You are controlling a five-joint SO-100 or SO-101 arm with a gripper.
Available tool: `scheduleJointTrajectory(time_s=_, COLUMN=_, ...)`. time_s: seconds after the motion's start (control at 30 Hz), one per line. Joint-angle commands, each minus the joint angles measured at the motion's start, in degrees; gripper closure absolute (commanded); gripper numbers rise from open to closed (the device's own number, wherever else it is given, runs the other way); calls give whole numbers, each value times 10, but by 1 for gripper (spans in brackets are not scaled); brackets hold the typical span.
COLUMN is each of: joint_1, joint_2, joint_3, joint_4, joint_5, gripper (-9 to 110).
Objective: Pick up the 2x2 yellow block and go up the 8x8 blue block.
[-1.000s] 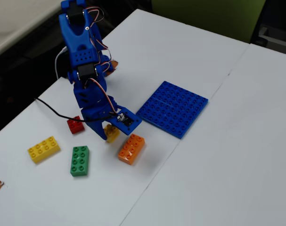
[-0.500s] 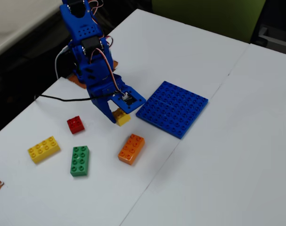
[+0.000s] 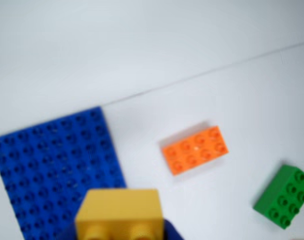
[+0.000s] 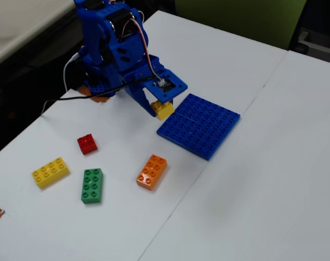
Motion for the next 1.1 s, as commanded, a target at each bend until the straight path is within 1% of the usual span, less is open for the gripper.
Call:
scheduleJointTrajectory(time_s=0.0, joint_1=-22, joint_2=-5, joint_3=-65, joint_4=23, joint_5=10, gripper=99)
scheduleJointTrajectory(time_s=0.2, joint_1=-64, joint_2=-33, joint_3=-111, joint_4=59, joint_5=12, gripper=99)
scheduleJointTrajectory(time_s=0.63, joint_1=-157, joint_2=-129, joint_3=-113, joint_4=47, joint_5=36, gripper=98)
scheduleJointTrajectory(time_s=1.07, joint_1=-183, joint_2=-181, joint_3=-113, joint_4=21, joint_5=45, gripper=99)
